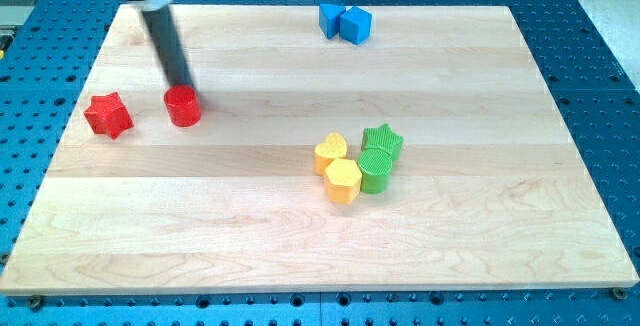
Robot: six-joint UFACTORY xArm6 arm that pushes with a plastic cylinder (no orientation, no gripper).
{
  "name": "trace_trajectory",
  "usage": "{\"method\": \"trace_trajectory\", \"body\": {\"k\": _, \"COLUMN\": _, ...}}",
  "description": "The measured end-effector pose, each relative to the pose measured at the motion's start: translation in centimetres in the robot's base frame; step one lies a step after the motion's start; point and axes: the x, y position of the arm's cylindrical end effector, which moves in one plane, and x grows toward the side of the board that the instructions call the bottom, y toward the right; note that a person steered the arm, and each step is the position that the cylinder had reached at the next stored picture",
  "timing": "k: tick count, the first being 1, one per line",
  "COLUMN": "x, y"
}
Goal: Push the red circle into the red star
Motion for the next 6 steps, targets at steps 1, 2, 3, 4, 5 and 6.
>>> {"method": "trace_trajectory", "body": {"k": 1, "x": 0.7, "y": 4.9}}
{"method": "trace_trajectory", "body": {"k": 2, "x": 3.5, "y": 1.9}}
{"method": "trace_trajectory", "body": {"k": 3, "x": 3.6, "y": -2.8}}
{"method": "trace_trajectory", "body": {"k": 4, "x": 3.6, "y": -5.3}}
{"method": "trace_trajectory", "body": {"k": 5, "x": 3.4, "y": -5.1}}
{"method": "trace_trajectory", "body": {"k": 6, "x": 1.8, "y": 1.1}}
